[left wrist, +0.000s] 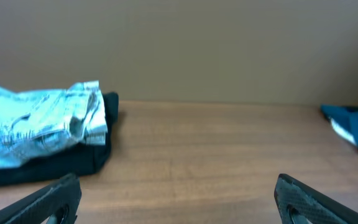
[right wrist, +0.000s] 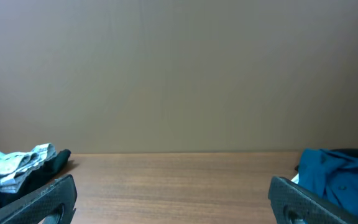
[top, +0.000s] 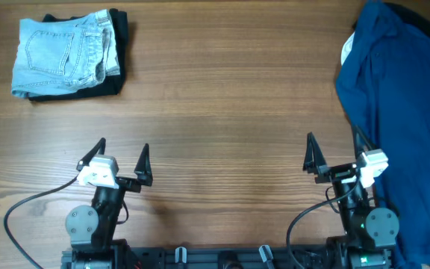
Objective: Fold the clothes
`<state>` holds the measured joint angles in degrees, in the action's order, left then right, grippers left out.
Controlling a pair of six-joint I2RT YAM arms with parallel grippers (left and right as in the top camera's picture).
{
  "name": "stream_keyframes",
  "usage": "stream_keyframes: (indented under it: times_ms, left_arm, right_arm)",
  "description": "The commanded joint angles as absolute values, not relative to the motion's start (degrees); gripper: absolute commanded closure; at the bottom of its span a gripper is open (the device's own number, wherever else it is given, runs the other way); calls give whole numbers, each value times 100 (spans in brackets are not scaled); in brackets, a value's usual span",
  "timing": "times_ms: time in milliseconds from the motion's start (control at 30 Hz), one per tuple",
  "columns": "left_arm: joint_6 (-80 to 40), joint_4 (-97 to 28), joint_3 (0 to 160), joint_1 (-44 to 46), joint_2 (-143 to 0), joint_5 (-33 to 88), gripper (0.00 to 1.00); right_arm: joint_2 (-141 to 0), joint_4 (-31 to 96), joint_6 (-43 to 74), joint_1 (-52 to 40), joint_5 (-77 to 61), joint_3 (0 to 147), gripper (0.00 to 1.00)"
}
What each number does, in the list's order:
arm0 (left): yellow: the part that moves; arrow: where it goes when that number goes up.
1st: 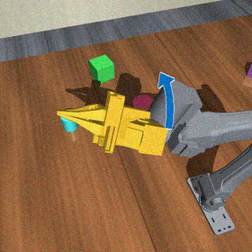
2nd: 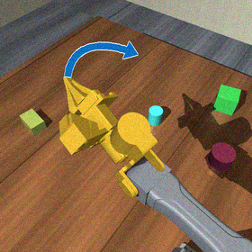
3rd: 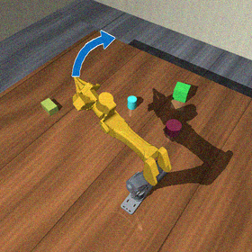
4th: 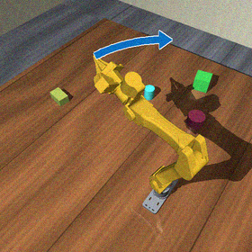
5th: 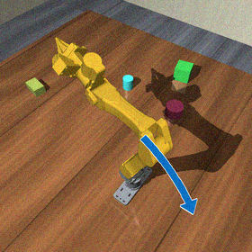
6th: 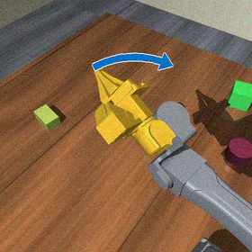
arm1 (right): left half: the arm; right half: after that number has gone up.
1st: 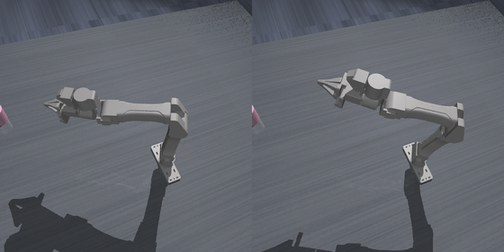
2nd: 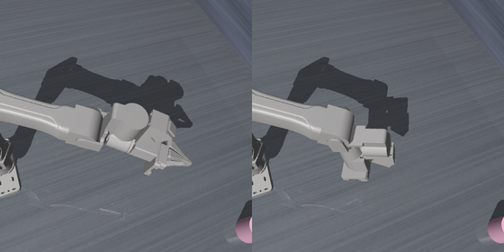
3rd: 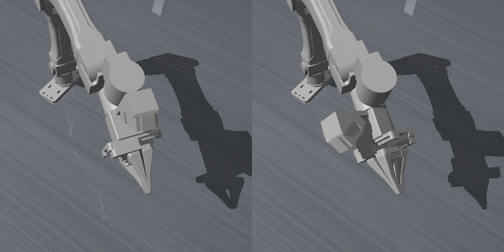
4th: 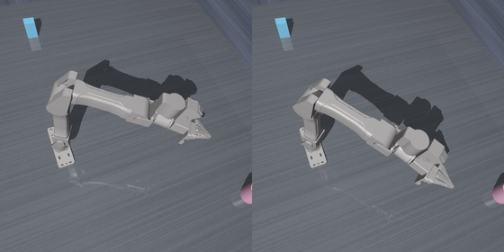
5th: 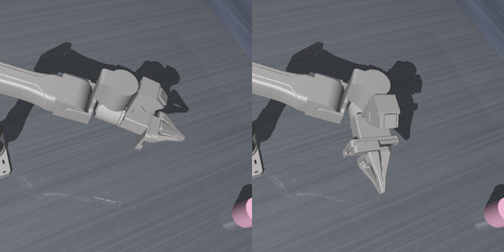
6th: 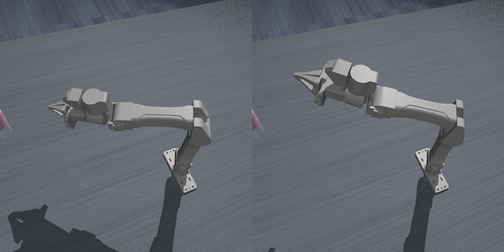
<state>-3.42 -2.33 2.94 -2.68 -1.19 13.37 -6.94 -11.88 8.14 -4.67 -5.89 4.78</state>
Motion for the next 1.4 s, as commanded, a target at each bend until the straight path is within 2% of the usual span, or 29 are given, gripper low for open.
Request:
stream_keyframes:
  times_ms: [0,167,300,500,733,800,900,1033,1133,1200,1367]
  left_arm:
    - [-504,-191,729,-235,-370,1406,0]
    - [-823,-193,1114,-235,-1035,1437,0]
    - [-823,-202,1682,-235,-1881,1496,0]
    - [-816,-1361,3485,-235,-3966,1758,0]
    - [-821,-2862,5572,-235,-6370,1758,0]
    - [-819,-2921,5878,-235,-6997,1782,0]
    - [-819,-2307,5935,-235,-7813,1824,0]
    - [-821,-1726,5935,-235,-8591,2261,0]
    - [-821,-1481,5935,-235,-8993,2644,0]
    - [-821,-1428,5935,-235,-9124,2722,0]
    - [-819,-1411,5931,-235,-9144,2722,0]
  right_arm:
    - [-1299,-1352,891,-447,-513,884,0]
    - [-2536,-1588,617,-447,-515,1503,0]
    - [-3892,-1398,600,-447,-646,2554,0]
    - [-6149,89,578,-447,-1155,4858,0]
    - [-8084,1905,-628,-447,-1256,7148,0]
    - [-8547,2016,-1190,-447,-1251,7452,0]
    - [-9227,1730,-1809,-447,-1256,7588,0]
    - [-9845,1387,-1802,-445,-1529,7585,0]
    - [-10084,969,-1688,-320,-958,7585,0]
    - [-10182,705,-1317,-73,-178,7585,0]
    - [-10444,707,-1144,812,-364,7585,3]
